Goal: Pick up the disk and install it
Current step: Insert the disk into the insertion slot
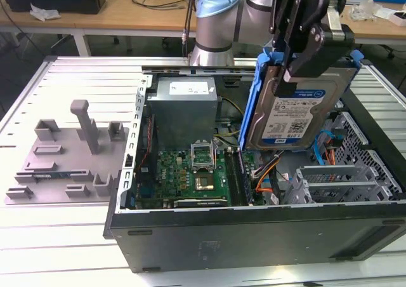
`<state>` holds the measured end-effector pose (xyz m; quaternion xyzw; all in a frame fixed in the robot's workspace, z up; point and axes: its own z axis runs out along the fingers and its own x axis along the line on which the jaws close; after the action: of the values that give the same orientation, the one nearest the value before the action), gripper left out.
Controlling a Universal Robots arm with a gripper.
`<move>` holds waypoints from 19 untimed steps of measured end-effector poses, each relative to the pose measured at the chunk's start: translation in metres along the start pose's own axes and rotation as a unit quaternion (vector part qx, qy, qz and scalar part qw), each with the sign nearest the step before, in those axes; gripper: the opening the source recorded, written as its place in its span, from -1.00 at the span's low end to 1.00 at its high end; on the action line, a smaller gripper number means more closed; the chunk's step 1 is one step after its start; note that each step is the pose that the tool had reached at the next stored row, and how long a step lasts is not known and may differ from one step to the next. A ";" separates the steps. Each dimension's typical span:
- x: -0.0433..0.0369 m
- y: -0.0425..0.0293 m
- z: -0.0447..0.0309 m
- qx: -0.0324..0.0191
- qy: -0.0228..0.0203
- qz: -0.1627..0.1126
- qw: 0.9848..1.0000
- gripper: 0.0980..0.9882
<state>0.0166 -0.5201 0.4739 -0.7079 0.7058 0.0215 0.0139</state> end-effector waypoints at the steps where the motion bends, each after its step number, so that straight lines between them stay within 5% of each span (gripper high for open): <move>1: 0.0025 -0.0023 0.0000 0.000 -0.001 0.000 1.000 -0.39; 5: 0.0072 -0.0081 0.0000 0.000 -0.003 0.000 1.000 -0.39; 19: 0.0246 -0.0487 -0.0011 0.000 -0.003 0.000 1.000 -0.39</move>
<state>0.0653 -0.5446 0.4732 -0.7075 0.7061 0.0235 0.0160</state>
